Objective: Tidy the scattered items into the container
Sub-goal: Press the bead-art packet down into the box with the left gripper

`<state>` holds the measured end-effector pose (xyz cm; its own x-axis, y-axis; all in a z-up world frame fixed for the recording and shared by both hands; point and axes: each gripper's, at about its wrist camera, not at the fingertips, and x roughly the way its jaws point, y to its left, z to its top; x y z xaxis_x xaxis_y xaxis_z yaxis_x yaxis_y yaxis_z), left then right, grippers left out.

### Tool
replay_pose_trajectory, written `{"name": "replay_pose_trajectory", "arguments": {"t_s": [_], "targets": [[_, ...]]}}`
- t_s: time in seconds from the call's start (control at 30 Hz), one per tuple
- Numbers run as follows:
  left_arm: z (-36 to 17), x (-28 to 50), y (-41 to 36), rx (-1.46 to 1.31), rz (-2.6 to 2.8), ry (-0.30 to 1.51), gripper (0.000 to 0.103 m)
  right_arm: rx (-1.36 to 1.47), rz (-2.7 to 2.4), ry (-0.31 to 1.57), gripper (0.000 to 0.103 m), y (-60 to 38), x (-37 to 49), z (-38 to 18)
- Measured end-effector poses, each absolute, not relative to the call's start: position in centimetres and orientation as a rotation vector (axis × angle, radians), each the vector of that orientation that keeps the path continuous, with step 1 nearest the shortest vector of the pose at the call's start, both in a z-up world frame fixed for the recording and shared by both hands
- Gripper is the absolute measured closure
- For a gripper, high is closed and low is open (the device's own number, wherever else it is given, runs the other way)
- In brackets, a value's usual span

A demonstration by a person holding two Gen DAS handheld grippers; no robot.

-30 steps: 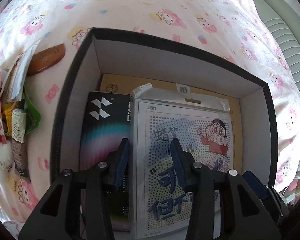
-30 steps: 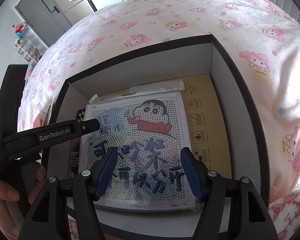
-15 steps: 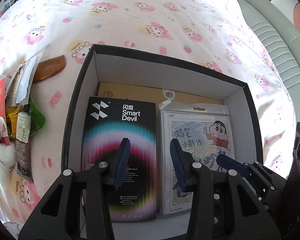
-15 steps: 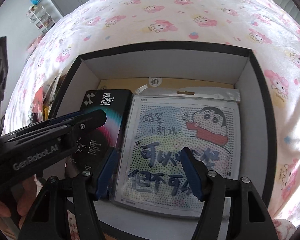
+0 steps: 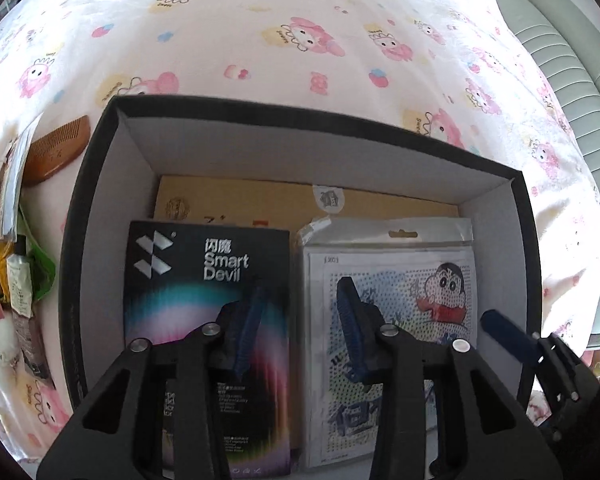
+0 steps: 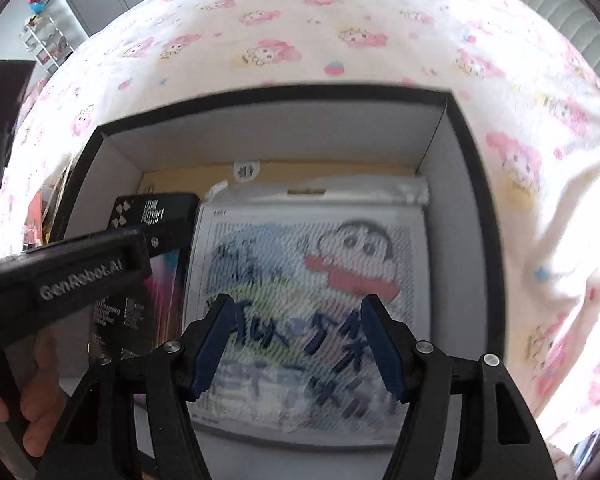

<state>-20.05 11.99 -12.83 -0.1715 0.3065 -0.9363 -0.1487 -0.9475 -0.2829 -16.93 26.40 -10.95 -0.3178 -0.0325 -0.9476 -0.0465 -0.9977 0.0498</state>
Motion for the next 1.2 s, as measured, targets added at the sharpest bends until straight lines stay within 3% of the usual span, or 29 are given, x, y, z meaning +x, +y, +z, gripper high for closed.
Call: {"name": "replay_pose_trajectory", "arguments": {"t_s": [0.1,0.2,0.4,0.77,0.87,1.03,1.2], "targets": [[-12.9,-21.9,13.1,-1.799,2.19,-0.201,0.066,-1.773,2.459,-0.022,0.04,27.7,-19.8,-10.7],[-13.6,-23.2,14.2,-1.803,2.148,-0.236,0.067,-1.857,2.44,0.086,0.04,29.0,-21.9,-11.5],[-15.9,-24.4,15.1,-1.857,2.013,-0.375,0.074,-1.922,2.425,-0.107,0.039,28.4,-24.2,-12.9],[-15.6,-23.5,14.3,-1.844,1.885,-0.441,0.074,-2.011,2.379,-0.306,0.036,27.1,-23.5,-13.7],[-14.8,-23.2,13.4,-1.814,1.896,-0.454,0.074,-2.078,2.433,-0.198,0.037,27.2,-22.8,-12.9],[-12.8,-23.4,11.7,-1.756,2.074,-0.345,0.074,-1.891,2.581,-0.038,0.037,28.1,-23.5,-10.1],[-12.6,-24.4,11.7,-1.772,2.17,-0.226,0.074,-2.012,2.519,0.096,0.039,28.4,-25.8,-12.6]]}}
